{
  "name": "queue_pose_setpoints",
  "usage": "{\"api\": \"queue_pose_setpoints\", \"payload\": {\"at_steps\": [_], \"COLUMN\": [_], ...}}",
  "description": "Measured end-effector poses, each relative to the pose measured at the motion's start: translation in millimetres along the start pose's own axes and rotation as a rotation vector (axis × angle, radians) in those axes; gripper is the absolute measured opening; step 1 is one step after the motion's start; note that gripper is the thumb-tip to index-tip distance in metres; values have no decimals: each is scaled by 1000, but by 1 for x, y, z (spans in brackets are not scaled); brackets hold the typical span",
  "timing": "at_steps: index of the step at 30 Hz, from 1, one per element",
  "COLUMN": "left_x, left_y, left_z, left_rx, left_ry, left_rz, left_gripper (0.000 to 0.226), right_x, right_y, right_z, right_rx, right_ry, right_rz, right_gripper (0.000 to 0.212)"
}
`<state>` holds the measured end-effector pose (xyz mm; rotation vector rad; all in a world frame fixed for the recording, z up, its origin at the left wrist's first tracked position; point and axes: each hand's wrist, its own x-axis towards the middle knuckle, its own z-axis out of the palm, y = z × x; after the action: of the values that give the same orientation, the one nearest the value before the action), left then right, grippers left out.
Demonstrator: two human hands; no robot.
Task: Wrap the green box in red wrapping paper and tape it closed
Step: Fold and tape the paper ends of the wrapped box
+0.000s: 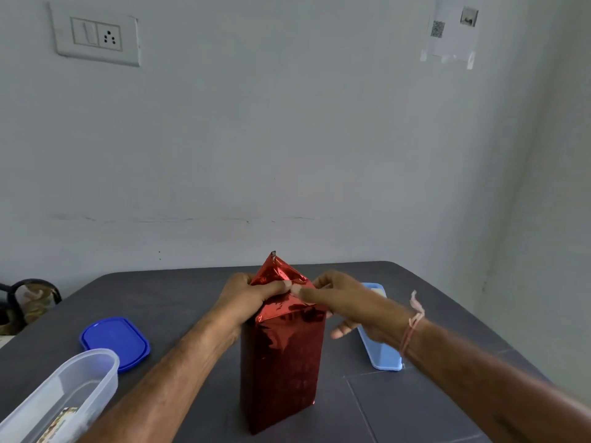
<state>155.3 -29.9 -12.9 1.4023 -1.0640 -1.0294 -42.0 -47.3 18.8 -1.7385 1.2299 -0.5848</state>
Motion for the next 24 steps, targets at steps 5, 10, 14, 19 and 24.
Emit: {"api": "queue_pose_setpoints", "payload": {"at_steps": [5, 10, 14, 19, 24], "left_x": [-2, 1, 2, -1, -3], "left_y": [0, 3, 3, -5, -10], "left_z": [1, -11, -15, -10, -6], "left_rx": [23, 98, 87, -48, -89], "left_ry": [56, 36, 55, 97, 105], "left_rz": [-10, -6, -1, -43, -36], "left_gripper": [33, 40, 41, 43, 38], "right_x": [-2, 17, 29, 34, 29], "right_y": [-1, 2, 6, 16, 68], "right_z": [15, 15, 13, 12, 4], "right_rx": [248, 284, 307, 355, 483], "right_ry": [5, 37, 59, 62, 245], "right_rz": [21, -15, -44, -88, -120], "right_gripper": [24, 47, 50, 47, 36]}}
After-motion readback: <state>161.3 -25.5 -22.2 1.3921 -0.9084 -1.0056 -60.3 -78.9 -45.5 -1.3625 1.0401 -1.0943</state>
